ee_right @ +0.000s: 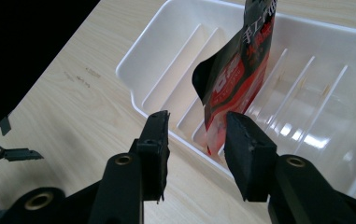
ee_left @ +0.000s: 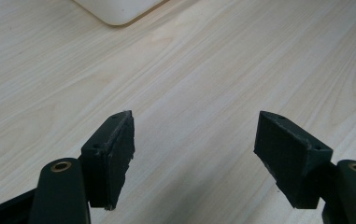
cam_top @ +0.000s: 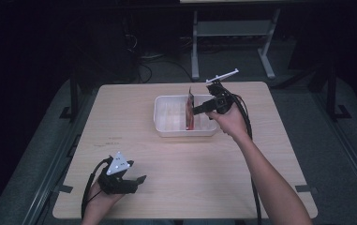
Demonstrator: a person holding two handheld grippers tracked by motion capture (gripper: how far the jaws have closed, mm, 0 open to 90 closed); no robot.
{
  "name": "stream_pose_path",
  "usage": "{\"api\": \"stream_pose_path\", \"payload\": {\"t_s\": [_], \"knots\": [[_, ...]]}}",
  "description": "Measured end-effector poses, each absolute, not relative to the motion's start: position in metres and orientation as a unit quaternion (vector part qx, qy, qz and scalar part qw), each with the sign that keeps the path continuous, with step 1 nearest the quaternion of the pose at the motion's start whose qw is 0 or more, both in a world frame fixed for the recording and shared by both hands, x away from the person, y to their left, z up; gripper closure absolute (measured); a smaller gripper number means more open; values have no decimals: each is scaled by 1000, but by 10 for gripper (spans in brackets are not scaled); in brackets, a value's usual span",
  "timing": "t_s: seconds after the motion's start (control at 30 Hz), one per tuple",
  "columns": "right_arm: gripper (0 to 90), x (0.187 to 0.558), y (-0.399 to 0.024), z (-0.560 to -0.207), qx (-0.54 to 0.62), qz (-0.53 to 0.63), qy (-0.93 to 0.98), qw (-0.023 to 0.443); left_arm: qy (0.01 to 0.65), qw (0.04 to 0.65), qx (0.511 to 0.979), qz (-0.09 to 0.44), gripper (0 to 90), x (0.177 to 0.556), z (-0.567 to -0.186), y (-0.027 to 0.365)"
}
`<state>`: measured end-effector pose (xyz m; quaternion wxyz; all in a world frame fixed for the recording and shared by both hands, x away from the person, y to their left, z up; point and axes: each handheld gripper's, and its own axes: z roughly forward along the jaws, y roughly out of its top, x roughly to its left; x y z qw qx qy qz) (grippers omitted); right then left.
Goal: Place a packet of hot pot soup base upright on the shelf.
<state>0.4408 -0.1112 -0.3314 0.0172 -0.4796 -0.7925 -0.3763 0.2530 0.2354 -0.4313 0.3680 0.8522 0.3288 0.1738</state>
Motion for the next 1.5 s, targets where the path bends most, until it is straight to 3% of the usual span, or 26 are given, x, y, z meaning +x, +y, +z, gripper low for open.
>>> {"api": "stream_pose_path", "payload": {"t_s": [1.5], "knots": [[489, 382, -146, -341, -428, -396, -812, 29, 336, 367, 849, 180, 285, 254, -431, 242]]}}
